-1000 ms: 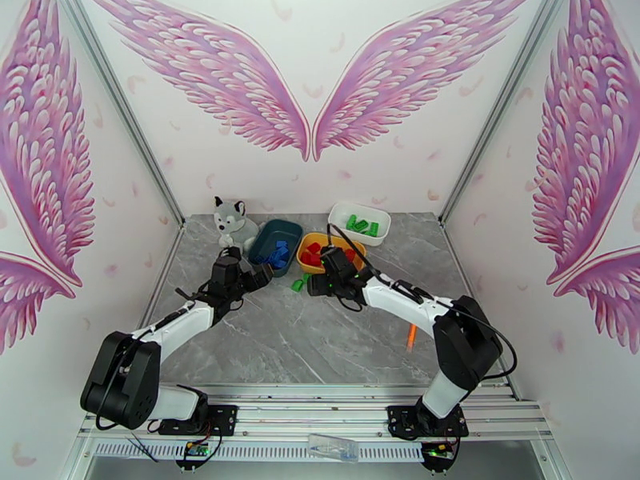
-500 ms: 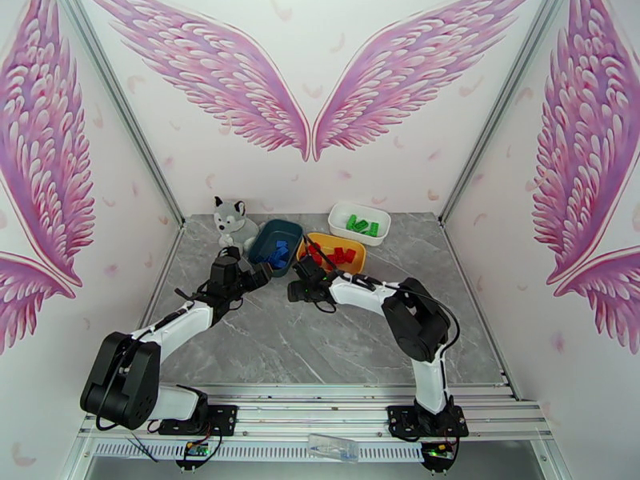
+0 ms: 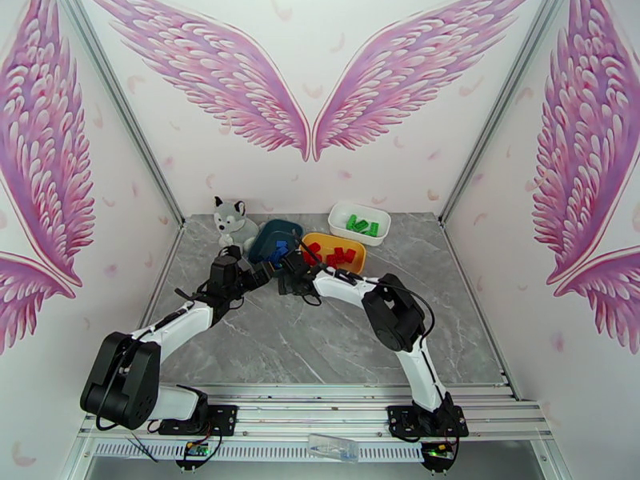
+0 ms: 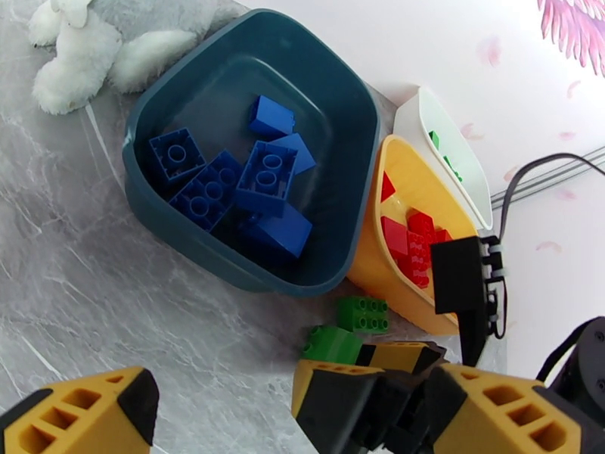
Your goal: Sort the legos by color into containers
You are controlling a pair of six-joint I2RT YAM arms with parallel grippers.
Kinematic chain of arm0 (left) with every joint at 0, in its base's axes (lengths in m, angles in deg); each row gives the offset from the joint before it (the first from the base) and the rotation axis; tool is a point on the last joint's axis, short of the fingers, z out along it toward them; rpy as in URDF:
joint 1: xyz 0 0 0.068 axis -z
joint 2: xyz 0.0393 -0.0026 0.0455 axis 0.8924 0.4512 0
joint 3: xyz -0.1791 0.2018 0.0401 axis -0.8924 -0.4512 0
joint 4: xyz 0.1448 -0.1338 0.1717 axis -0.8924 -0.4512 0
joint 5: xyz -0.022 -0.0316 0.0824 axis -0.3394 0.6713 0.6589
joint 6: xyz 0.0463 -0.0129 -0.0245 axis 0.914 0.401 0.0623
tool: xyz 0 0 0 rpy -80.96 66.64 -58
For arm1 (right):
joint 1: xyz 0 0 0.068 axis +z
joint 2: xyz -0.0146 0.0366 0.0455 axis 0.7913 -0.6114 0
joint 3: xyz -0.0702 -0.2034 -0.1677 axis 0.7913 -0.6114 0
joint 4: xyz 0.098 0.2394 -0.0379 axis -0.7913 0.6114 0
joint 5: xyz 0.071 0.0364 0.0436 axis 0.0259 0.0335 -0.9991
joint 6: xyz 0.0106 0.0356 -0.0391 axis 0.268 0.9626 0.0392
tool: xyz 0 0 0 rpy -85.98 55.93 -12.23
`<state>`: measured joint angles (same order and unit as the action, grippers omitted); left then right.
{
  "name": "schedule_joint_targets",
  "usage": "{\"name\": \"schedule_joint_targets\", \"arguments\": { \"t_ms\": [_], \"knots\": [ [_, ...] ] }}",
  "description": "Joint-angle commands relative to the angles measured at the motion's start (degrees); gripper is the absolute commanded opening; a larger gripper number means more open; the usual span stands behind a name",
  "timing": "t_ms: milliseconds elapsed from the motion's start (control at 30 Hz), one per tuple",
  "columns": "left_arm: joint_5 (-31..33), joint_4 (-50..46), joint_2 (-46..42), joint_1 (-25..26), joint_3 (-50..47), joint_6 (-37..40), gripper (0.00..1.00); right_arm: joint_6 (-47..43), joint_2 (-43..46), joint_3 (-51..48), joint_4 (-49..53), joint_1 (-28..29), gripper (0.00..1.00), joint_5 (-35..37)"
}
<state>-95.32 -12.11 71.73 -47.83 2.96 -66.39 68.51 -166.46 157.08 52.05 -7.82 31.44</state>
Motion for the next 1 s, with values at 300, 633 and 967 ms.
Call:
{"name": "schedule_joint_targets", "arguments": {
  "t_ms": [300,633,967],
  "knots": [
    [-1.5,1.3,0.1,-0.7,-1.1,-0.7,0.99,0.9,-5.5,6.2,5.1,0.9,0.58,3.8],
    [-1.8,1.7,0.0,-0.7,-1.3,-0.8,0.99,-0.2,-1.5,1.5,3.3,1.3,0.31,4.8],
    [-3.2,1.8,0.1,-0.7,-0.9,-0.4,0.99,-2.4,10.1,-8.2,1.4,3.1,0.26,5.6]
  ]
}}
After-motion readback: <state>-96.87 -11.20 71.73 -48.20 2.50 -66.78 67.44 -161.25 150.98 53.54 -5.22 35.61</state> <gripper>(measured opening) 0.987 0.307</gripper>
